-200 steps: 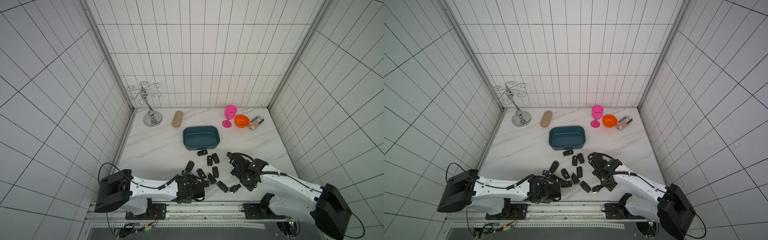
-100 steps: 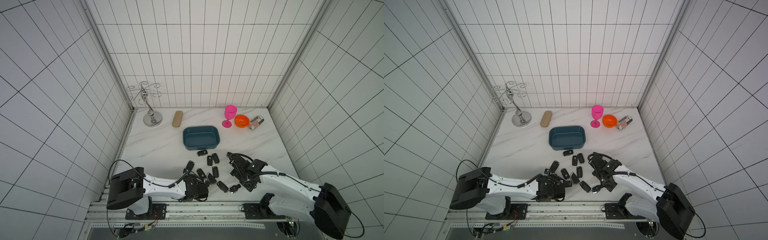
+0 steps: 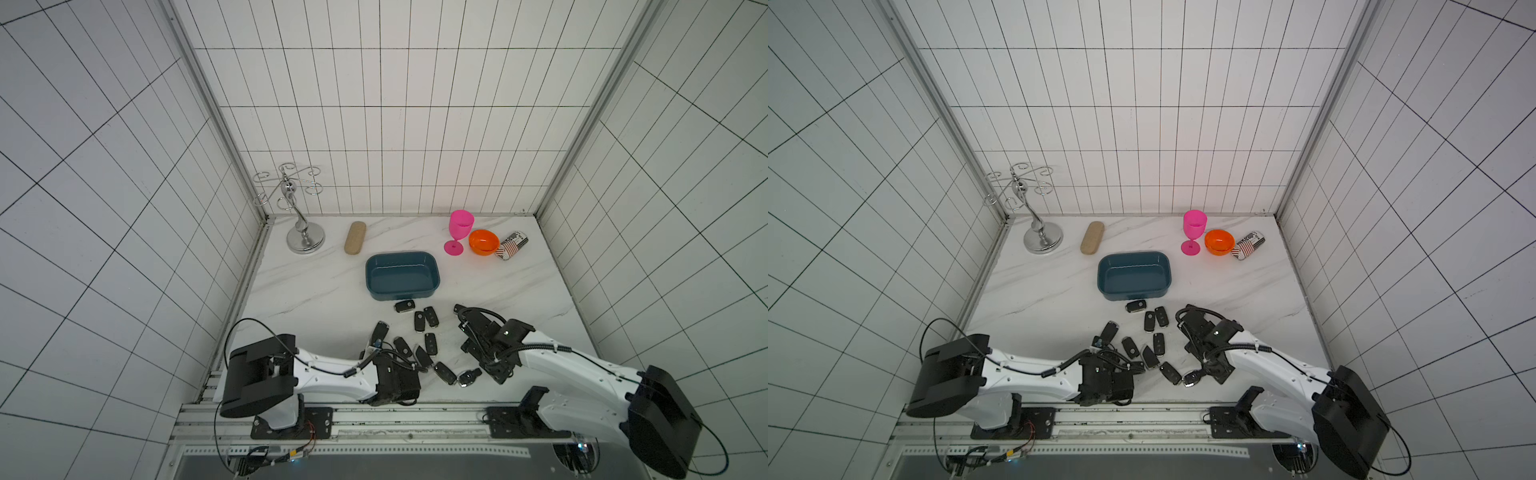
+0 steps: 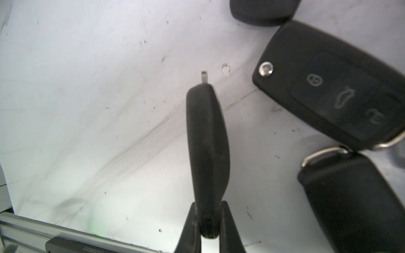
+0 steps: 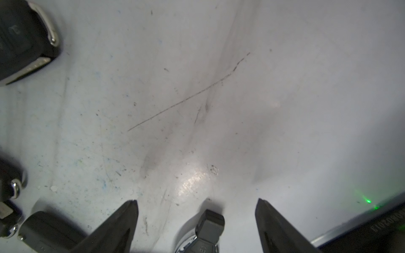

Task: Place the car key into the storage box
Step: Pick up the car key from the center of the board, then place the car key in the storage box.

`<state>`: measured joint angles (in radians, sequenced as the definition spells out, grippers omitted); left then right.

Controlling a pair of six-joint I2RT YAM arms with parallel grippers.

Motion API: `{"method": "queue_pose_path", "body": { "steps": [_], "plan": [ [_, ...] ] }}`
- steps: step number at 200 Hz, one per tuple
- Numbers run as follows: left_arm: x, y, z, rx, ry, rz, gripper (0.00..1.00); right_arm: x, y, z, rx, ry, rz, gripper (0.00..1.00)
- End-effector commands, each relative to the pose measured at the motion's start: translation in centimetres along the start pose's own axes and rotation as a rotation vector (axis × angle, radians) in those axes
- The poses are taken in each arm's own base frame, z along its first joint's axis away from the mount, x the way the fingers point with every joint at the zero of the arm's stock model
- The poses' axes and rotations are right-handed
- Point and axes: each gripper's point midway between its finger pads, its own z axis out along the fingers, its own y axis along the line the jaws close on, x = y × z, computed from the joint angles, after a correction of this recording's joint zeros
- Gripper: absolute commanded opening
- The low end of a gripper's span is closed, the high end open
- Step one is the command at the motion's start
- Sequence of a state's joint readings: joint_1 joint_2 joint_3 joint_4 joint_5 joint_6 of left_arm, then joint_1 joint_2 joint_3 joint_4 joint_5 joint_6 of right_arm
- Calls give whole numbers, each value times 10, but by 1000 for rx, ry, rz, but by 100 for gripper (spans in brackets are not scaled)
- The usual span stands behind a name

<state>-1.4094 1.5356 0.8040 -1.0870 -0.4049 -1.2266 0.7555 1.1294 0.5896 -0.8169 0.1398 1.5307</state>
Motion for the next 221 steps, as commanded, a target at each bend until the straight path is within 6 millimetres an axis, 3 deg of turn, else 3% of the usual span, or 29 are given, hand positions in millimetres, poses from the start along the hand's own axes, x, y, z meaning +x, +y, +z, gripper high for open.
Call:
{"method": "queue_pose_path", "body": {
  "steps": [1,29,47,59,73,118,168,197,221],
  "plan": [
    [-25,4,-36,53,-102,-56,0,1,-14,6,43,-4,7,88],
    [-57,10,-95,206,-212,-119,0,2,-16,7,46,-2,6,87],
    [-91,11,-133,335,-346,-155,0,2,-15,8,45,-3,5,87],
    [-114,17,-150,389,-379,-181,0,2,-15,8,47,-4,5,87],
    [-140,29,-156,423,-392,-217,0,2,-15,8,48,-2,4,87],
    [-229,41,-156,625,-443,-343,0,0,-19,9,33,-19,25,86],
    [-314,11,-135,725,-375,-319,0,-2,-17,7,56,-26,9,85],
    [-344,-15,-113,782,-242,-286,0,-3,-20,9,63,-31,5,84],
    [-343,-33,-84,799,-46,-262,0,-3,-21,9,53,-36,9,84]
  ]
}}
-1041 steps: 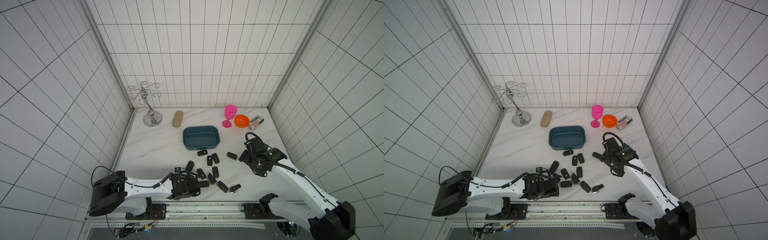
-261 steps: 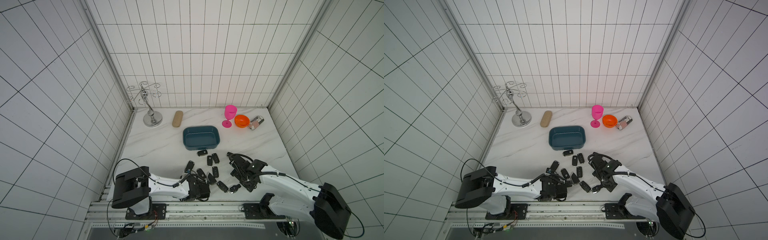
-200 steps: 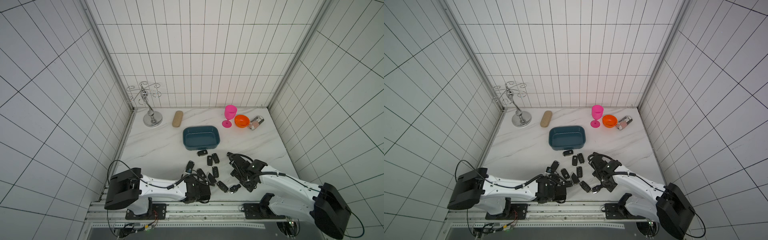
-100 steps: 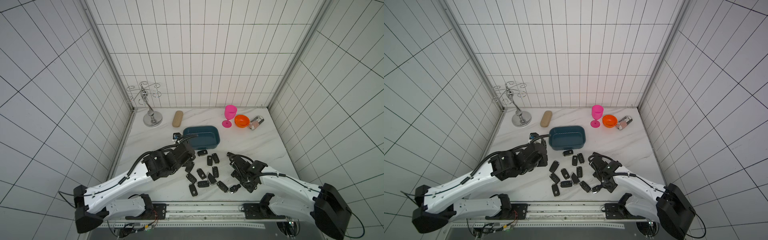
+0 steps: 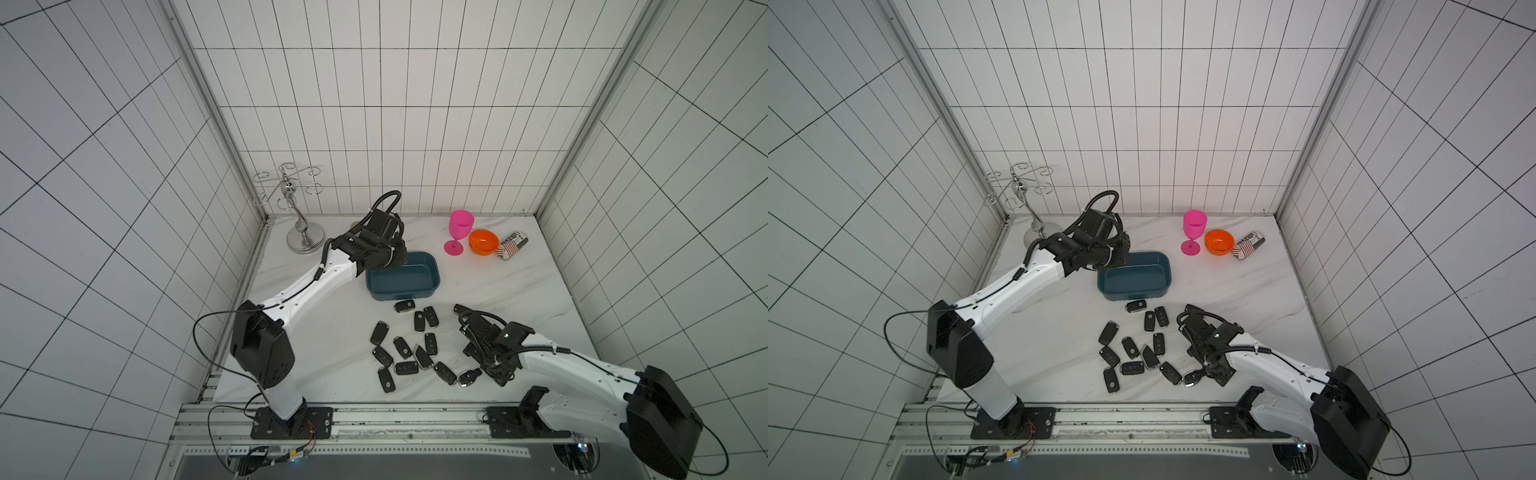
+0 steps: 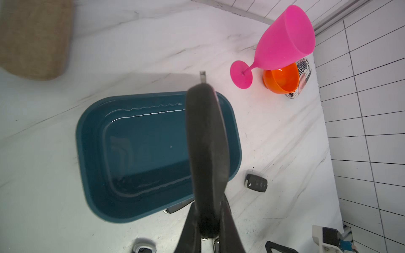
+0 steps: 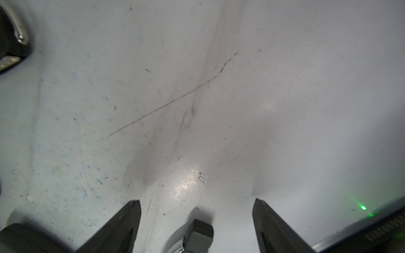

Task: Place the car key into the storage box
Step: Place the car key in the storage box.

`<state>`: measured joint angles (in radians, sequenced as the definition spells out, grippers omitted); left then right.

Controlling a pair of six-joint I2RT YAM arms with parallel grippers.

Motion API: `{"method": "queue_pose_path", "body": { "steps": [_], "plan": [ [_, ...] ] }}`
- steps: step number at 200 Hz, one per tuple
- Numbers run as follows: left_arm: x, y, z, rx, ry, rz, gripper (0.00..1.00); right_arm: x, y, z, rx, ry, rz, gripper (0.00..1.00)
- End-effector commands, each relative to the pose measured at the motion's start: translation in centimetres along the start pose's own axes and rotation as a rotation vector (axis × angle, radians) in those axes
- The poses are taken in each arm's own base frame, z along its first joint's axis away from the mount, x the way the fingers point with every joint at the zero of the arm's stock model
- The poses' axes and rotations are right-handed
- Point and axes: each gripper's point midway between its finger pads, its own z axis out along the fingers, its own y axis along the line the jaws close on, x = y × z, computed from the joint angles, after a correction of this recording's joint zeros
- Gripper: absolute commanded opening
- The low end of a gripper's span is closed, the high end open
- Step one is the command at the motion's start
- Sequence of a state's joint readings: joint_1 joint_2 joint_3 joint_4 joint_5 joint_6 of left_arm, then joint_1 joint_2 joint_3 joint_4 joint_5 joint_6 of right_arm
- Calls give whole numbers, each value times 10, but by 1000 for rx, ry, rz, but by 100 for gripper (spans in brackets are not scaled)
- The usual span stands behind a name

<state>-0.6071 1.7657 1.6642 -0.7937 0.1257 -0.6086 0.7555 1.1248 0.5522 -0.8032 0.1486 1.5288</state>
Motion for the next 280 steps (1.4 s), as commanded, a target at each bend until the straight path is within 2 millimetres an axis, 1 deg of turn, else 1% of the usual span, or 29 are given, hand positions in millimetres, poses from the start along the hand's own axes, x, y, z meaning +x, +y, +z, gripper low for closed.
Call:
{"method": "queue_pose_path", "body": {
  "steps": [1,27,57,68,83,122,150,181,233,265,280],
  "plan": [
    [18,-1,22,35,202,-9,0,-4,-12,1,34,-27,14,84],
    [37,14,48,-23,319,-2,0,-4,-15,2,25,-33,20,84],
    [61,33,67,-85,417,34,0,-5,-16,5,13,-40,29,84],
    [66,35,72,-91,433,42,0,-5,-16,6,13,-40,27,84],
    [72,34,79,-86,445,52,0,-4,-15,6,16,-38,18,84],
    [78,38,103,-113,474,57,0,-4,-15,7,20,-38,8,84],
    [85,33,124,-125,494,86,0,-5,-16,8,20,-42,10,83],
    [84,26,140,-131,489,96,0,-5,-16,9,22,-45,15,83],
    [79,33,156,-170,463,98,0,-6,-17,9,21,-48,15,82],
    [81,35,161,-179,471,101,0,-6,-17,9,19,-51,14,82],
    [82,35,161,-176,472,104,9,-6,-17,9,17,-52,16,82]
  ]
}}
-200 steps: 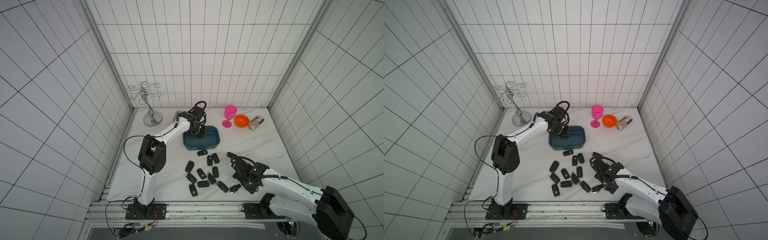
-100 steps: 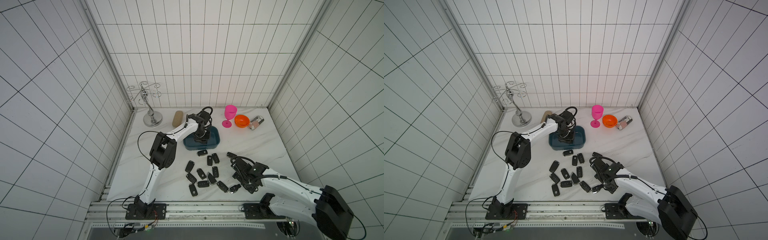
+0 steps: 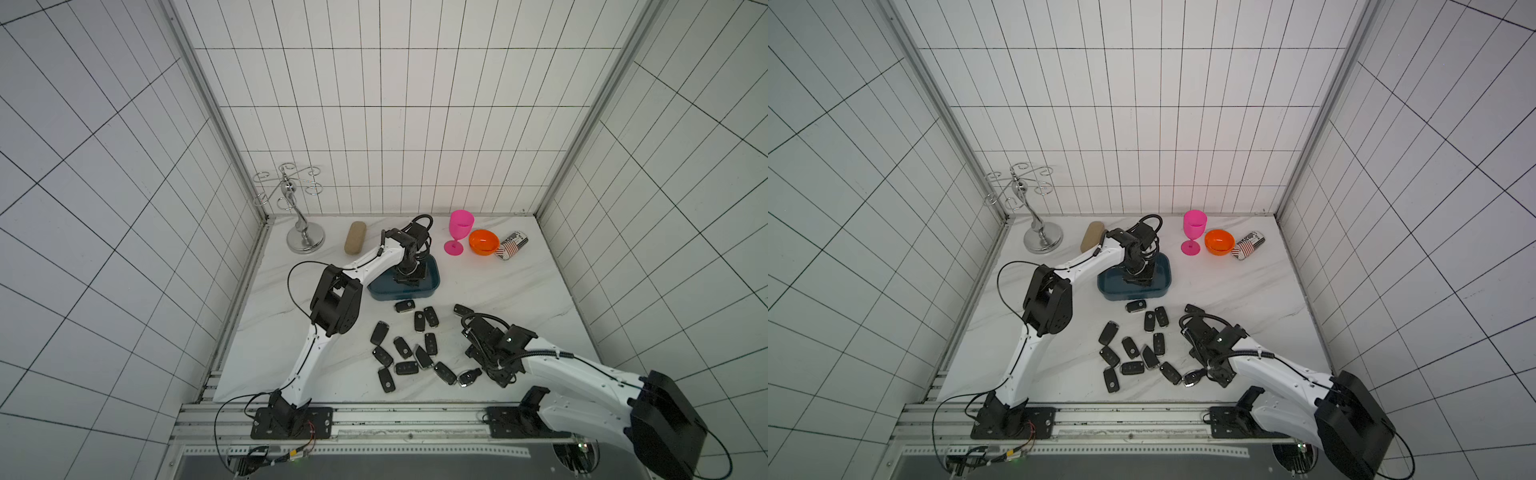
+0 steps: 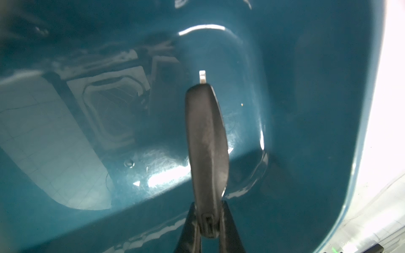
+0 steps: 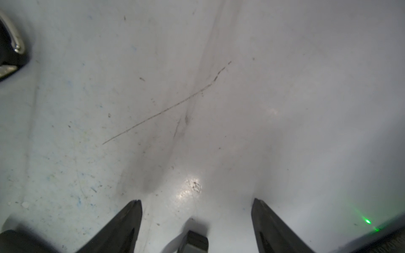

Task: Place the car key into the storage box
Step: Place the car key in the storage box.

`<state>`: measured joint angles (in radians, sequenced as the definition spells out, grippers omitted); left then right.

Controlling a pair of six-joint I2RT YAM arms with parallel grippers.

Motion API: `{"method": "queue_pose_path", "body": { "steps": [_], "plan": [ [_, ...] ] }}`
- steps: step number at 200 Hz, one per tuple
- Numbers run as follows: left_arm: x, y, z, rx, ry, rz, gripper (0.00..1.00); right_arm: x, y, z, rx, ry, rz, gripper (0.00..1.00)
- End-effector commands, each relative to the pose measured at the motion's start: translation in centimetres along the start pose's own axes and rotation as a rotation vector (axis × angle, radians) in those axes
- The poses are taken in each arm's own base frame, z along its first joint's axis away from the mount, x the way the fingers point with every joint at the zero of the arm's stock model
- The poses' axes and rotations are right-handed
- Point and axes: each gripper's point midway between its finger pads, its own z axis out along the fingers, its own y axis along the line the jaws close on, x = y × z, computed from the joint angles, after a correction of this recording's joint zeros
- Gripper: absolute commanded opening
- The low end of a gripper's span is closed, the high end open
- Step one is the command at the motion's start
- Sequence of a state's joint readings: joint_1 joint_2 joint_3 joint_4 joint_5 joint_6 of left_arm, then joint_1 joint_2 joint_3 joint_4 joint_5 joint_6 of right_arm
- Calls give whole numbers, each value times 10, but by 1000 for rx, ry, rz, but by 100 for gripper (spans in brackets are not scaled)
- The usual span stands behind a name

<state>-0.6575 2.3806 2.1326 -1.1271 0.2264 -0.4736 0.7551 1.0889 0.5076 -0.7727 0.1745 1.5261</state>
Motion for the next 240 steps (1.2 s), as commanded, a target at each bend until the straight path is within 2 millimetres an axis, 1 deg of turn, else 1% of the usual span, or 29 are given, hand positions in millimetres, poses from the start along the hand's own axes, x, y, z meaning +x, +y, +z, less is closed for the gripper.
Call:
{"method": "queue_pose_path", "body": {
  "steps": [1,14,27,37,65,82,97,105,109,126,132,140,166,191,204,214,228,240],
  "plan": [
    [-3,5,10,-23,1,6,10,-3,-12,4,37,-25,14,82],
    [-3,4,9,-21,-1,8,17,-3,-13,4,38,-26,14,82],
    [-5,5,8,-23,-5,10,22,-3,-13,4,38,-27,16,82],
    [-4,6,9,-31,-3,11,29,-3,-13,4,36,-27,16,82],
    [-1,9,13,-42,13,13,36,-3,-14,4,34,-27,17,81],
    [0,11,12,-50,11,16,41,-3,-14,3,34,-27,19,82],
    [-3,11,6,-51,-8,18,49,-2,-16,1,40,-20,25,83],
    [-4,11,2,-53,-18,20,55,-1,-18,1,49,-10,32,84],
    [-5,10,-1,-53,-25,22,59,0,-18,1,52,-5,33,84],
    [-10,7,-17,-49,-68,35,78,3,-18,-1,56,13,40,86],
    [-12,4,-23,-40,-84,40,82,3,-18,-1,58,16,41,86],
    [-14,1,-33,-27,-102,44,85,4,-18,-1,57,17,45,86],
    [-18,-4,-68,-12,-159,53,86,6,-16,-3,55,32,50,86],
    [-11,-6,-98,5,-190,53,87,9,-14,-5,50,54,63,85],
    [-6,-6,-118,10,-225,55,87,10,-11,-7,45,62,73,84],
    [-1,-4,-133,5,-252,53,87,11,-10,-8,44,66,78,82],
    [6,2,-159,-4,-300,50,86,13,-8,-8,42,74,83,81],
    [14,11,-182,-11,-340,34,86,14,-8,-8,46,81,87,80]
  ]
}}
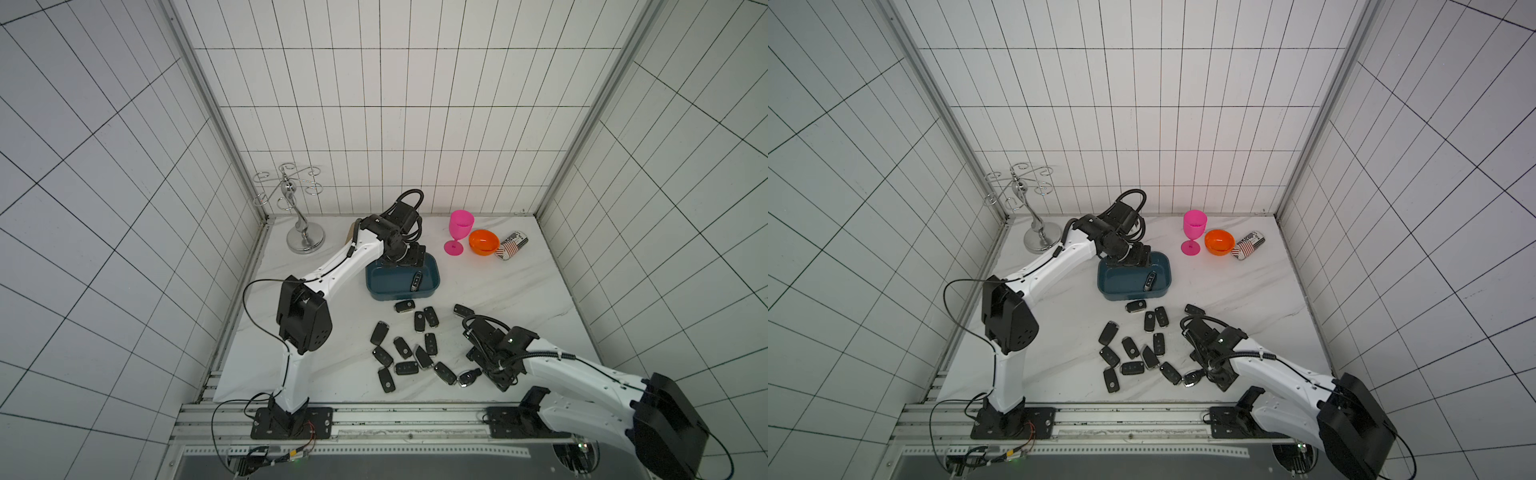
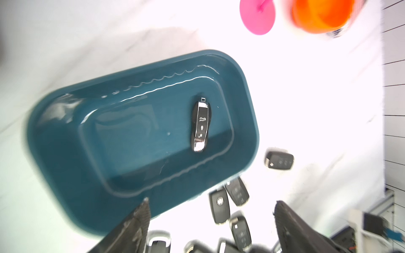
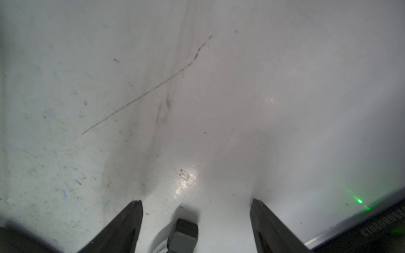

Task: Place the car key into the storage box
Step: Place the car key in the storage box, then pick up the car key from the center of the board.

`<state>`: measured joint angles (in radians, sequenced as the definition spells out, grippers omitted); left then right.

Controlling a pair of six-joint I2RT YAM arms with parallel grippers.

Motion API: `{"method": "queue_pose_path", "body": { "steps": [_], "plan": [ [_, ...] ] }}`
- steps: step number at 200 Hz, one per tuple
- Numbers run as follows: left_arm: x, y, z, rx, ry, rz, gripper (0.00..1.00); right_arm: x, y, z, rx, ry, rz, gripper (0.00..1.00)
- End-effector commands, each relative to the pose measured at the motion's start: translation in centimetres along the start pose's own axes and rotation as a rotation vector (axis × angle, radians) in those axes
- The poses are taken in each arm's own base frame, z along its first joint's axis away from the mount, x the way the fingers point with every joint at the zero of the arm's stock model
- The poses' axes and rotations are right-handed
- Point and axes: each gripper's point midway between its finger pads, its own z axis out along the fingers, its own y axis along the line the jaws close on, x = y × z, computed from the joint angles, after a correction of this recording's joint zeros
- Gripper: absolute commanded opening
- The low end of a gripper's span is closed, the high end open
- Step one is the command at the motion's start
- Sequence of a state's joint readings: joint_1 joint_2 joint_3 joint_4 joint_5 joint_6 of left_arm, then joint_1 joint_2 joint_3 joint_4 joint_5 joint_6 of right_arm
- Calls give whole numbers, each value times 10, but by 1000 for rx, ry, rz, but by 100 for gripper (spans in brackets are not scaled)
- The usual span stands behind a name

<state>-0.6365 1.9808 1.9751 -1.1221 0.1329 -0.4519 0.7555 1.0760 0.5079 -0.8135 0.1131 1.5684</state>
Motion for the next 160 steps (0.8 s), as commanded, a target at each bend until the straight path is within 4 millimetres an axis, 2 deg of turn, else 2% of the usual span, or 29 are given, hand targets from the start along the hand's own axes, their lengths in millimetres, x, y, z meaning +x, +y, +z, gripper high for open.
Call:
{"method": "queue_pose_path", "body": {
  "steps": [1,35,67,96,116,160],
  "plan": [
    [0,16,-43,-37,-83,-8,86,4,0,-6,20,19,52,80],
    [13,59,-104,-57,-209,-74,86,9,4,-8,19,21,45,79],
    [32,89,-136,-58,-293,-123,87,13,11,-14,49,4,21,80],
    [46,97,-143,-67,-285,-131,87,23,12,-6,72,31,15,78],
    [53,99,-143,-68,-279,-131,87,27,11,-3,68,31,17,68],
    [60,101,-146,-72,-279,-128,87,27,9,-1,32,13,41,56]
  ]
}}
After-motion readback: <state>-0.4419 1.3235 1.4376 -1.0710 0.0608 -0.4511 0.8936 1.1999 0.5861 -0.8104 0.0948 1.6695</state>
